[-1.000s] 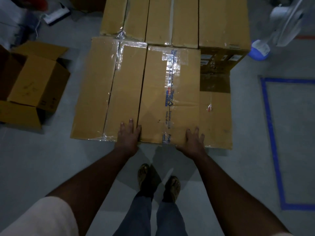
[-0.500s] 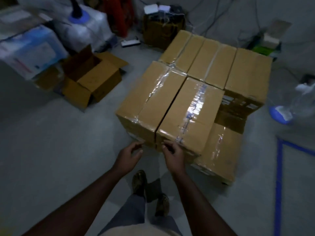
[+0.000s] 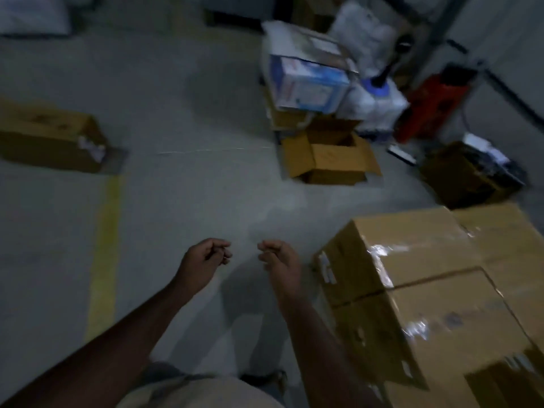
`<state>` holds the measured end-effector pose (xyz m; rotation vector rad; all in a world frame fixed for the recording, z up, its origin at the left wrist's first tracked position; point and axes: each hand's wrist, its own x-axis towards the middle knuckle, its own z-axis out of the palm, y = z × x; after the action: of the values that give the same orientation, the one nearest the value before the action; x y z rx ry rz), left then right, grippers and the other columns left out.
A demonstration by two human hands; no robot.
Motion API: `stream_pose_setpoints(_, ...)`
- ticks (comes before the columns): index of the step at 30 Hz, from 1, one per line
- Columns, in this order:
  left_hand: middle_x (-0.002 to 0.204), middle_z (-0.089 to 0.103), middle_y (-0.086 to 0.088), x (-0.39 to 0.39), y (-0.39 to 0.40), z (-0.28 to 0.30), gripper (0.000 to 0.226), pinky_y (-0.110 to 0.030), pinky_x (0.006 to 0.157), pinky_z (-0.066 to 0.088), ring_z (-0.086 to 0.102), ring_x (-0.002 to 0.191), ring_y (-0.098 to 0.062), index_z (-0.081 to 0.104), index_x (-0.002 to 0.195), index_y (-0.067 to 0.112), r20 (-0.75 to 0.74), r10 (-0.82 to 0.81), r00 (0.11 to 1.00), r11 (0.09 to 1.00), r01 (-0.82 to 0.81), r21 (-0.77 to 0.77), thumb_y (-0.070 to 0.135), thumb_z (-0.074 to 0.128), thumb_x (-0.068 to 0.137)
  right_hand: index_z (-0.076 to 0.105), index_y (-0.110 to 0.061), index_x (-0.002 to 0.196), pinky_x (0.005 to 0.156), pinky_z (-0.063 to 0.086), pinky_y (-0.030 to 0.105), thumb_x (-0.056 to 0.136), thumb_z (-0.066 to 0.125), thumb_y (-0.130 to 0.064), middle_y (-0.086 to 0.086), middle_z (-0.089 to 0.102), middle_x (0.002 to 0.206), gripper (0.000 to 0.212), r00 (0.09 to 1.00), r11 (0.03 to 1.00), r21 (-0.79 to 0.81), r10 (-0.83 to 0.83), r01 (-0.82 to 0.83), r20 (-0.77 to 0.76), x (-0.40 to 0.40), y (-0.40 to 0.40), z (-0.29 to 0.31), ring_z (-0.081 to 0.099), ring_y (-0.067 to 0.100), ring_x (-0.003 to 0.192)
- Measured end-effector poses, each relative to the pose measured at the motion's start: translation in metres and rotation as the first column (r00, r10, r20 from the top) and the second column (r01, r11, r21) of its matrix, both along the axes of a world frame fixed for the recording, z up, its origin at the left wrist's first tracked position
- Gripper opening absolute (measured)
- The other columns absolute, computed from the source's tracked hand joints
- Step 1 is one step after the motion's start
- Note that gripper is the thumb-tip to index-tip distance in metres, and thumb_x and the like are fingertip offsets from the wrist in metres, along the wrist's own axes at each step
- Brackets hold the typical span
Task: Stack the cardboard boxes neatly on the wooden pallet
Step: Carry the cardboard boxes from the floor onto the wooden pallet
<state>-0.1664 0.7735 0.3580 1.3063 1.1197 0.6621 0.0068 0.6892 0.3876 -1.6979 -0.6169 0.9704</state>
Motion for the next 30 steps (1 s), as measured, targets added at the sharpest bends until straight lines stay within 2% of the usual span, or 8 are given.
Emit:
stream_pose_setpoints(3,0.094,0.072,-0.016,-0.106,0.031,0.001,0.021,-0.021,0.077,0.058,0.070,0.079,-0.018,0.068,0.113,-0.005,-0.008,0.148,0.989,0.989,-0.148,-0.024,-0.010,0.052,0.099,0.071,-0.019,0.098,0.080,0.053,0.033,0.097,0.058,0.001,0.007,0.077,0.105,0.024,0.989,0.991,-0.018,0.128,-0.130,-0.071,-0.102,0.054,-0.001,0.072,0.021,0.089)
stream_pose_setpoints(6,0.094,0.072,-0.013,-0.208,0.064,0.005,0.019,-0.016,0.071,0.056,0.070,0.072,-0.003,0.068,0.114,-0.004,-0.028,0.284,0.958,0.958,-0.285,-0.018,-0.006,0.056,0.099,0.070,-0.017,0.098,0.075,0.051,0.028,0.099,0.059,0.001,0.005,0.076,0.103,0.021,0.960,0.971,-0.038,0.228,-0.237,-0.161,-0.201,0.108,-0.003,0.069,0.019,0.087)
stream_pose_setpoints(12,0.099,0.075,-0.009,-0.351,0.136,0.022,0.017,-0.021,0.075,0.055,0.072,0.085,-0.018,0.071,0.113,0.007,-0.047,0.468,0.882,0.882,-0.470,-0.033,0.006,0.061,0.099,0.072,-0.011,0.106,0.079,0.055,0.031,0.098,0.060,-0.002,0.004,0.077,0.109,0.017,0.898,0.907,-0.041,0.407,-0.419,-0.165,-0.335,0.210,0.006,0.073,0.013,0.087)
stream_pose_setpoints(16,0.099,0.074,-0.010,-0.412,0.198,0.019,0.015,-0.026,0.078,0.056,0.072,0.087,-0.020,0.071,0.111,0.010,-0.028,0.531,0.847,0.846,-0.532,-0.032,0.006,0.062,0.099,0.073,-0.018,0.102,0.076,0.057,0.027,0.099,0.060,-0.005,-0.003,0.078,0.106,0.018,0.859,0.862,-0.062,0.491,-0.503,-0.145,-0.396,0.287,-0.001,0.074,0.015,0.091)
stream_pose_setpoints(21,0.091,0.070,-0.013,-0.467,0.296,0.004,0.017,-0.014,0.066,0.053,0.069,0.071,-0.003,0.068,0.110,-0.003,-0.031,0.596,0.802,0.802,-0.597,-0.015,-0.006,0.057,0.098,0.072,-0.015,0.103,0.074,0.057,0.025,0.100,0.062,-0.008,0.003,0.077,0.110,0.013,0.823,0.829,-0.057,0.539,-0.556,-0.179,-0.456,0.401,-0.027,0.073,0.020,0.096)
stream_pose_setpoints(23,0.090,0.069,-0.014,-0.488,0.343,-0.004,0.019,-0.013,0.065,0.052,0.069,0.073,-0.007,0.067,0.111,-0.005,-0.050,0.626,0.778,0.779,-0.627,-0.018,-0.009,0.054,0.098,0.072,-0.014,0.101,0.071,0.055,0.019,0.099,0.064,-0.009,0.005,0.076,0.108,0.010,0.837,0.844,-0.059,0.517,-0.534,-0.180,-0.477,0.456,-0.040,0.073,0.022,0.094)
stream_pose_setpoints(26,0.092,0.071,-0.014,-0.519,0.422,-0.014,0.018,-0.013,0.068,0.053,0.068,0.081,-0.018,0.068,0.110,-0.002,-0.085,0.654,0.751,0.752,-0.658,-0.028,-0.006,0.054,0.099,0.072,-0.011,0.101,0.082,0.058,0.030,0.099,0.066,-0.011,0.006,0.076,0.107,0.006,0.849,0.858,-0.084,0.481,-0.507,-0.219,-0.510,0.550,-0.055,0.073,0.026,0.099)
stream_pose_setpoints(30,0.097,0.074,-0.008,-0.546,0.524,-0.012,0.018,-0.015,0.071,0.053,0.071,0.083,-0.011,0.071,0.110,0.004,-0.103,0.667,0.738,0.741,-0.671,-0.011,0.001,0.057,0.101,0.073,-0.009,0.112,0.089,0.055,0.038,0.100,0.068,-0.019,-0.004,0.074,0.106,0.017,0.821,0.819,-0.131,0.522,-0.558,-0.232,-0.547,0.673,-0.045,0.071,0.022,0.101)
